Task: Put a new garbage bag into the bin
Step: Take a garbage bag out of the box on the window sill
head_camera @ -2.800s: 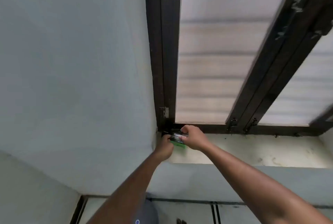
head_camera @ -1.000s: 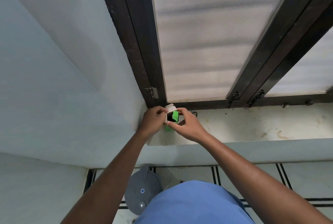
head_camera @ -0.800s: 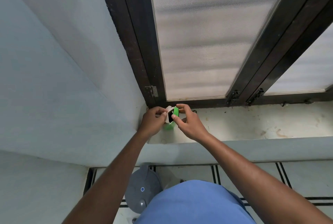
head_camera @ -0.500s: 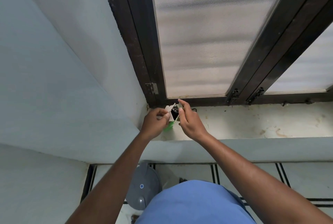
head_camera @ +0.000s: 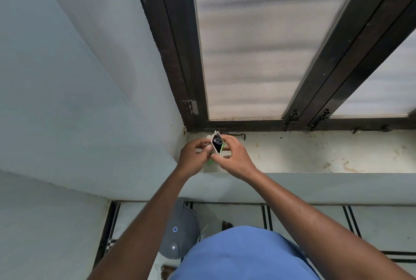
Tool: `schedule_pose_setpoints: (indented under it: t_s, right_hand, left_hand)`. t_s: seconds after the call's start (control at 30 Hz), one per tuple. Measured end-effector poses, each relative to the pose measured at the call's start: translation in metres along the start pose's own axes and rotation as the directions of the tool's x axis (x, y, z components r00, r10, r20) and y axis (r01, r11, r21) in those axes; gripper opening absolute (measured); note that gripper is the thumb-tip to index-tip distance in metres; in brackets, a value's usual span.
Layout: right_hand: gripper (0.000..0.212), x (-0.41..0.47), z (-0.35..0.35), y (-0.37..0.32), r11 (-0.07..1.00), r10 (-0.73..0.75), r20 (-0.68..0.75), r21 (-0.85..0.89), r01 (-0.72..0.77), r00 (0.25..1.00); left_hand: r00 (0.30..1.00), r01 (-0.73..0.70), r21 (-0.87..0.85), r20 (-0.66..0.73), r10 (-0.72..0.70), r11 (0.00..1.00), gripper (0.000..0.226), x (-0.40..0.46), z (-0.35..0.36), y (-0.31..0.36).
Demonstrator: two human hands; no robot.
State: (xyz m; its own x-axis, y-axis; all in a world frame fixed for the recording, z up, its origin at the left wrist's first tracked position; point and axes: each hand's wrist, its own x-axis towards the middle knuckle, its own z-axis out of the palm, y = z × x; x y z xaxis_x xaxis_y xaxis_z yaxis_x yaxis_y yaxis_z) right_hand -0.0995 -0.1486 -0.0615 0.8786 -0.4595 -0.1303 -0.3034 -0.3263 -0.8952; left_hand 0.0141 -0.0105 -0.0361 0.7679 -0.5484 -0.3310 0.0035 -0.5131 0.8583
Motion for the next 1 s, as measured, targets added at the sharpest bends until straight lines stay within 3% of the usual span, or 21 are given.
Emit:
schedule_pose_setpoints:
  t_s: [0.1, 0.2, 0.27, 0.37, 0.57, 0.7, 0.9, 1.0]
  right_hand:
    - [0.065, 0.0, 0.003, 0.004, 0.997, 0.001, -0.033, -0.072, -0.003, 0.999]
    - [0.062, 0.003, 0.007, 0.007, 0.995, 0.009, -0.051, -0.096, -0.013, 0.999]
    - [0.058, 0.004, 0.009, 0.005, 0.993, -0.003, -0.026, -0.117, 0.0, 1.0]
    - [0.058, 0.003, 0.013, 0.001, 0.991, -0.032, -0.007, -0.133, 0.031, 0.999]
    - [0.06, 0.008, 0.018, -0.001, 0.996, 0.011, -0.002, -0.09, -0.011, 1.0]
    - [0.067, 0.012, 0.027, 0.0, 0.995, 0.053, 0.055, -0.084, -0.049, 0.997]
    - [0.08, 0.018, 0.024, -0.001, 0.984, 0.087, -0.022, -0.151, -0.089, 0.996]
    - [0.08, 0.026, 0.014, 0.003, 0.939, 0.046, -0.149, -0.33, -0.093, 0.988]
  left_hand:
    - [0.997, -0.06, 0.204, -0.044, 0.07, 0.977, 0.024, -0.004, -0.003, 0.007]
    - [0.913, -0.272, 0.539, -0.118, 0.391, 0.797, 0.022, -0.011, -0.006, 0.018]
    - [0.878, -0.377, 0.638, 0.015, 0.479, 0.671, 0.02, -0.012, -0.006, 0.029]
    - [0.916, -0.332, 0.748, 0.109, 0.386, 0.575, 0.029, -0.008, -0.002, 0.044]
    - [0.991, -0.048, 0.859, -0.024, 0.133, 0.51, 0.03, 0.001, 0.004, 0.074]
    - [1.0, -0.03, 0.887, 0.026, 0.015, 0.461, 0.02, 0.001, 0.001, 0.08]
    - [0.993, -0.087, 0.919, 0.05, 0.104, 0.383, 0.022, 0.003, -0.016, 0.08]
    - [0.994, -0.035, 0.868, -0.023, 0.111, 0.495, 0.025, 0.002, -0.032, 0.087]
